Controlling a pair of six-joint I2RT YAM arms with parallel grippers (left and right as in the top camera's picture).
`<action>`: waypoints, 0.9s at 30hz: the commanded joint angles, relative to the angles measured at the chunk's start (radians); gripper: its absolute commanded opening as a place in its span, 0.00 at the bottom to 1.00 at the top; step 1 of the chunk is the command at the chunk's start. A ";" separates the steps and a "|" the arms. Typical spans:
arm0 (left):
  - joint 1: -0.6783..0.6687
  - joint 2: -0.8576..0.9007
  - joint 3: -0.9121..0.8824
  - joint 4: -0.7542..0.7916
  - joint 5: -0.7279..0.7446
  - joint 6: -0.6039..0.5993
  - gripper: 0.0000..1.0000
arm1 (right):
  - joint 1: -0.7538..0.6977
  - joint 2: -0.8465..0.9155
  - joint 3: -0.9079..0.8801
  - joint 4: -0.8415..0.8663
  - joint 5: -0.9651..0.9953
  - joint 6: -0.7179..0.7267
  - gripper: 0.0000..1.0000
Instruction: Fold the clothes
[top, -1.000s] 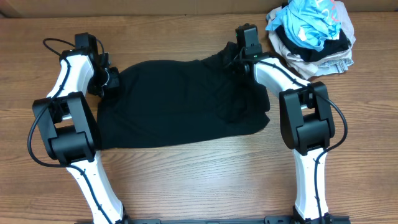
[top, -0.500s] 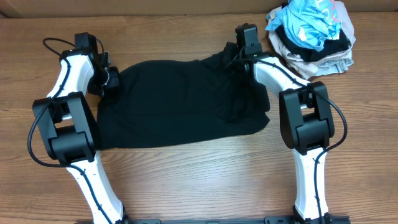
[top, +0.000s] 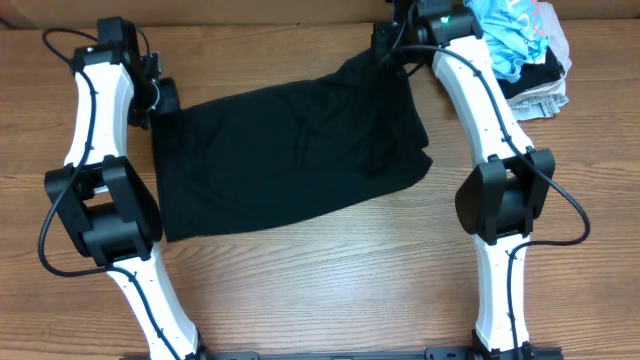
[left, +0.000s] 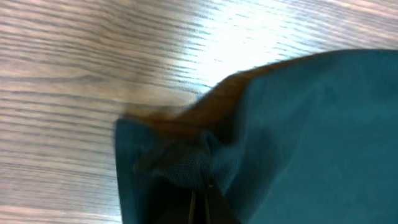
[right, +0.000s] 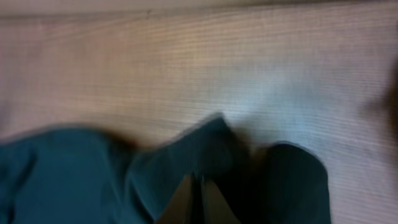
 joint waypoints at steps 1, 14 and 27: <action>0.010 -0.021 0.084 -0.055 0.000 0.032 0.04 | -0.018 -0.016 0.119 -0.145 -0.007 -0.077 0.04; 0.010 -0.023 0.082 -0.345 -0.010 0.053 0.04 | -0.110 -0.016 0.085 -0.579 -0.006 -0.084 0.04; -0.047 -0.023 -0.215 -0.293 -0.015 0.053 0.04 | -0.120 -0.016 -0.212 -0.572 0.005 -0.083 0.10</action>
